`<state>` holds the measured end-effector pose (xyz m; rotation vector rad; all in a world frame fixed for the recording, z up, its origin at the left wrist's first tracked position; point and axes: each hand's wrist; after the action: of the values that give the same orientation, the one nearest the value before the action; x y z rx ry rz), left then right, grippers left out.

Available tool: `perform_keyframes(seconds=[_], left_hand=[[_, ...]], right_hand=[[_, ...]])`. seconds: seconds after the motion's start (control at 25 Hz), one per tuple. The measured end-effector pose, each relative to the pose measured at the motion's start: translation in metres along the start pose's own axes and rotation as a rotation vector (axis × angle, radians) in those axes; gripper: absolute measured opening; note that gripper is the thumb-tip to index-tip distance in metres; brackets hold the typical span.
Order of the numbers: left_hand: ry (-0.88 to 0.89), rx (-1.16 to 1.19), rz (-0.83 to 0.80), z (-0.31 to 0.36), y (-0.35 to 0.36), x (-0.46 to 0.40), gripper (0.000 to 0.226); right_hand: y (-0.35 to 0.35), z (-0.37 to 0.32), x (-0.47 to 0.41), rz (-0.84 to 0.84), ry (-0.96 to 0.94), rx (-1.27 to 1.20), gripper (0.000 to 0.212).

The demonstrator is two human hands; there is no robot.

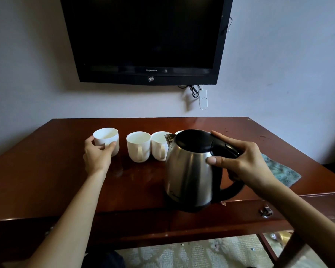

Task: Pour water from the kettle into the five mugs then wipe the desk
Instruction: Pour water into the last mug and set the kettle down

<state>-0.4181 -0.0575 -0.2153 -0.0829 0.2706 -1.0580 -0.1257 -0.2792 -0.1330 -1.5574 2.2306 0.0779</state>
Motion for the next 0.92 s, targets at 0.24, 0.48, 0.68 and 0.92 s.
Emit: perform_keyframes(seconds=[0.24,0.48,0.68,0.92], left_hand=[[0.023,-0.043,0.008,-0.005,-0.027,0.018,0.077],[0.178,-0.007,-0.189,-0.029,-0.071,0.045,0.045],[0.355,0.041,-0.423,-0.024,-0.078,0.077,0.035],[0.426,0.134,-0.538,-0.028,-0.058,0.078,0.046]], right_hand=[[0.002,-0.001,0.003,0.038,0.048,-0.041,0.075],[0.018,-0.027,0.018,0.076,-0.014,0.080,0.060],[0.031,-0.054,0.029,0.072,0.013,0.206,0.061],[0.047,-0.078,0.018,-0.042,0.020,0.357,0.057]])
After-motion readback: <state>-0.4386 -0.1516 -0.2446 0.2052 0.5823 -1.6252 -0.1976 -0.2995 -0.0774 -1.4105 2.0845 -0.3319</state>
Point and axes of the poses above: each hand's wrist, its own x-axis away from the middle knuckle, its own y-axis out of the palm, z = x × y, and after that the axes turned 4 degrees about z, right-handed
